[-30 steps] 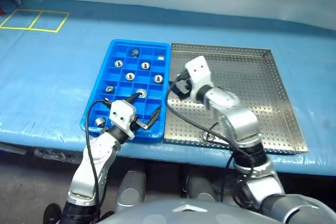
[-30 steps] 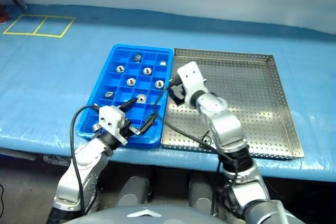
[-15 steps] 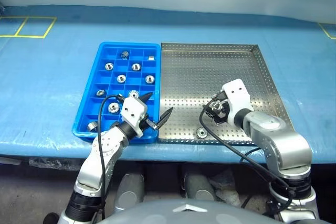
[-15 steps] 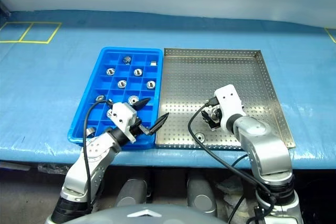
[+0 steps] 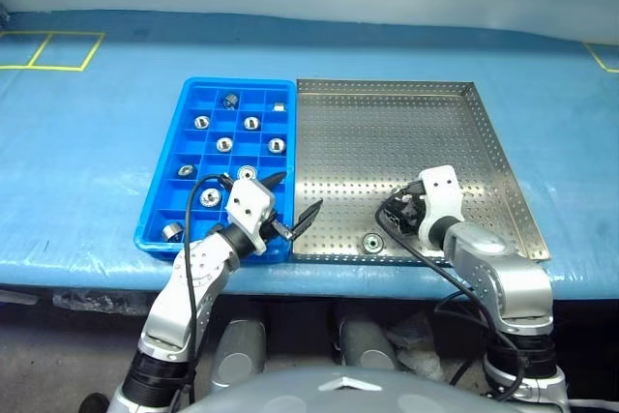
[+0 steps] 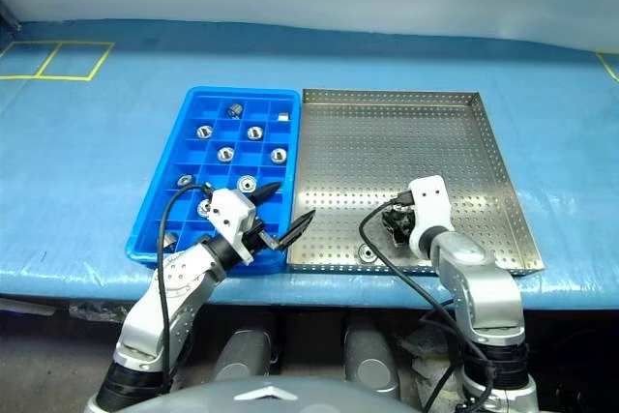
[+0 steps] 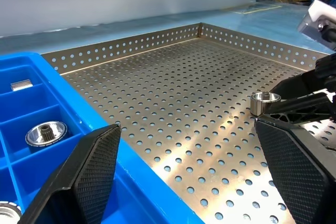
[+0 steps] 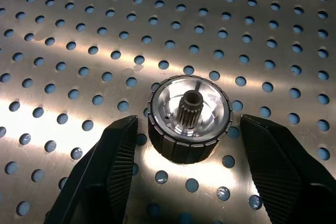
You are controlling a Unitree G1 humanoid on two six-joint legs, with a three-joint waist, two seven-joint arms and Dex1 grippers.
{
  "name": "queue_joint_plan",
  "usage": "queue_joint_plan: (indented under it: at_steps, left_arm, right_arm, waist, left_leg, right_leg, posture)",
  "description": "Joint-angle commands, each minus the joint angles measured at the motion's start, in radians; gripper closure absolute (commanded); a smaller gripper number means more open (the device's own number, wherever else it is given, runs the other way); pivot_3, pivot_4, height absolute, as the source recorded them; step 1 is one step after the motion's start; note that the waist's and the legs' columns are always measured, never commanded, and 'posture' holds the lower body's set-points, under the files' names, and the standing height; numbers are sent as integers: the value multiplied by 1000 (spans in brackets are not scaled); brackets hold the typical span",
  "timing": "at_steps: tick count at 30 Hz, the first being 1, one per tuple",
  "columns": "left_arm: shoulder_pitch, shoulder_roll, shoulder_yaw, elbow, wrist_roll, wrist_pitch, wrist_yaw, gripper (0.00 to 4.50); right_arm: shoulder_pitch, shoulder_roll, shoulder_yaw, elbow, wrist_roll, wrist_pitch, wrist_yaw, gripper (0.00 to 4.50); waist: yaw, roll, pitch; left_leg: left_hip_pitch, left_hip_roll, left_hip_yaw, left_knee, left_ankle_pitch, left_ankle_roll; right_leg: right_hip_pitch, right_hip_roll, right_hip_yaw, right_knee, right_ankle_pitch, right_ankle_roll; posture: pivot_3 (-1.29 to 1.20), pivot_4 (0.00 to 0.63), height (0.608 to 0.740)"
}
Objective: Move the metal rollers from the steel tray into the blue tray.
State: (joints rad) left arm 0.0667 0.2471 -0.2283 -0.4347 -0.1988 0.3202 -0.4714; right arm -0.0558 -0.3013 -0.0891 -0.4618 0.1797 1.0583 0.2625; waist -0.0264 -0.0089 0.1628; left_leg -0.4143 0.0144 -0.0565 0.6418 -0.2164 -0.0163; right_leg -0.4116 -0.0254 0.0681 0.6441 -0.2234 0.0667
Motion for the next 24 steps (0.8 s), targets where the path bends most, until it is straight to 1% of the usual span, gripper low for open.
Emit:
queue_joint_plan:
  at_steps: [1, 2, 3, 9, 13, 16, 19, 21, 24]
  left_arm:
    - [0, 2, 1, -33, -10, -5, -1, 0]
    - [1, 2, 2, -32, -11, -6, 0, 0]
    - [3, 2, 4, -33, -12, -7, 1, 0]
    - [29, -12, 45, -35, -2, -49, 44, 0]
    - [55, -19, 79, -35, 4, -77, 76, 0]
    - [91, -15, 101, -41, 5, -102, 92, 0]
    - [128, -8, 120, -53, -1, -119, 98, 0]
    - [160, -2, 135, -68, -9, -128, 97, 0]
    - [208, 2, 159, -90, -15, -137, 103, 0]
  right_arm:
    - [1, 14, -9, 6, 10, -48, -6, 2309]
    - [2, 16, -5, 8, 10, -57, -7, 2639]
    - [3, 20, -2, 5, 12, -65, -8, 2816]
    - [-42, 46, 51, -22, 0, -119, -24, 2814]
    - [-112, 79, 136, 1, -38, -245, -38, 2814]
    - [-161, 138, 207, 57, -51, -412, -26, 2814]
    - [-198, 188, 260, 125, -54, -509, -4, 2814]
    - [-217, 211, 300, 175, -62, -550, 13, 2814]
    - [-243, 241, 356, 222, -55, -563, 45, 2814]
  waist:
    - [1, 0, 0]
    - [1, 0, 0]
    - [1, 0, 0]
    - [2, 0, 0]
    - [4, 0, 0]
    - [11, 0, 0]
    - [19, 0, 0]
    - [28, 0, 0]
    - [42, 0, 0]
  left_leg:
    - [0, 0, 0, 0, 0, 0]
    - [0, 0, 0, 0, 0, 0]
    - [0, 0, 0, 0, 0, 0]
    - [0, 0, 0, 1, 0, 0]
    - [0, 0, 0, 1, 0, 0]
    - [0, 1, 0, 1, 0, 0]
    - [0, 0, 0, -1, 0, 0]
    - [0, 0, -1, -1, 0, 0]
    - [0, 0, -1, -1, 0, 0]
  right_leg:
    - [0, 0, 0, 0, 0, 0]
    - [0, 0, 0, 0, 0, 0]
    - [0, 0, 0, 0, 0, 0]
    - [0, 0, 0, 0, 0, 0]
    - [0, 0, 0, 1, 0, 0]
    - [0, 0, 0, 0, 0, 0]
    - [0, 0, 0, 0, 0, 0]
    - [0, 0, -1, 0, 0, 0]
    - [0, 0, -1, -1, 0, 0]
  posture:
    - [41, 150, 740]
    - [44, 150, 740]
    - [44, 150, 740]
    - [80, 150, 740]
    - [110, 150, 740]
    - [139, 150, 740]
    - [169, 150, 740]
    - [188, 150, 740]
    - [225, 150, 740]
